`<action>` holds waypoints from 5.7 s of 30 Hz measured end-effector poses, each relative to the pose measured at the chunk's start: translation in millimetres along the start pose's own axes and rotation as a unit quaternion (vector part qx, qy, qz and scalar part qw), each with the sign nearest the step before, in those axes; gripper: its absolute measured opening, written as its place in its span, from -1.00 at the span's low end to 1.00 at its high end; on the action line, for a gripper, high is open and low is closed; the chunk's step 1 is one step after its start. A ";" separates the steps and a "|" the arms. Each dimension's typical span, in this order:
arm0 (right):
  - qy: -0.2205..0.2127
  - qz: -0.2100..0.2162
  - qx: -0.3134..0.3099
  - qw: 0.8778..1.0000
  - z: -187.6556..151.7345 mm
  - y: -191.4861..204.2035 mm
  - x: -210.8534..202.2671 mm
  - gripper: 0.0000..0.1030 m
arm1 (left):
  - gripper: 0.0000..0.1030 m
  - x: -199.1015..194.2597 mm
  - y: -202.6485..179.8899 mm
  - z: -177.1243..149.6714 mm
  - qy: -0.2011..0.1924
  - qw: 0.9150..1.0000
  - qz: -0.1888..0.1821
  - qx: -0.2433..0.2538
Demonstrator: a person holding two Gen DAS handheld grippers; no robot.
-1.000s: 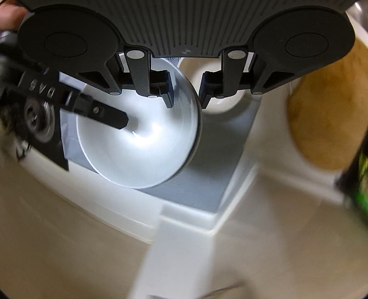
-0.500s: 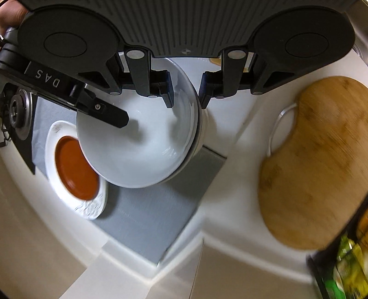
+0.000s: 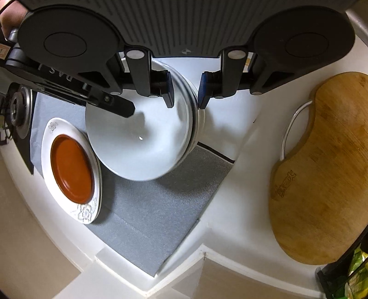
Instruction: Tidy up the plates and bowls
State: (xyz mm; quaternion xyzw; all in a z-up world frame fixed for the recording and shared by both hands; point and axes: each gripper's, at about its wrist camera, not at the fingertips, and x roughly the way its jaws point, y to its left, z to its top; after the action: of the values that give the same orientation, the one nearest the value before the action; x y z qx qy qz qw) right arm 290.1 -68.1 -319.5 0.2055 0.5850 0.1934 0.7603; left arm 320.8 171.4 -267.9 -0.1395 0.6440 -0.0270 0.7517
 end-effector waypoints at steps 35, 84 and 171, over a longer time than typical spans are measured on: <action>-0.087 0.041 0.018 0.995 3.9 -25.6 -32.8 -0.53 | -0.53 -14.6 14.6 4.0 -0.058 0.998 -0.025 -0.002; -0.045 0.124 0.137 0.982 -39.0 -72.0 30.4 0.17 | -0.17 51.8 27.2 -3.1 0.015 0.995 -0.098 -0.010; -0.303 -0.092 0.107 0.942 -36.3 -65.5 -186.3 1.00 | 0.78 -80.8 -162.5 -35.8 -0.236 0.939 -0.051 0.244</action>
State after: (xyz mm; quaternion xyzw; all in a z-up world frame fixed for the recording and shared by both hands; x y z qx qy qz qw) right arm 213.6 -219.6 -212.2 0.2798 0.3607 -0.0129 0.8896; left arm 294.8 27.0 -155.3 0.0137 0.4136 -0.1877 0.8908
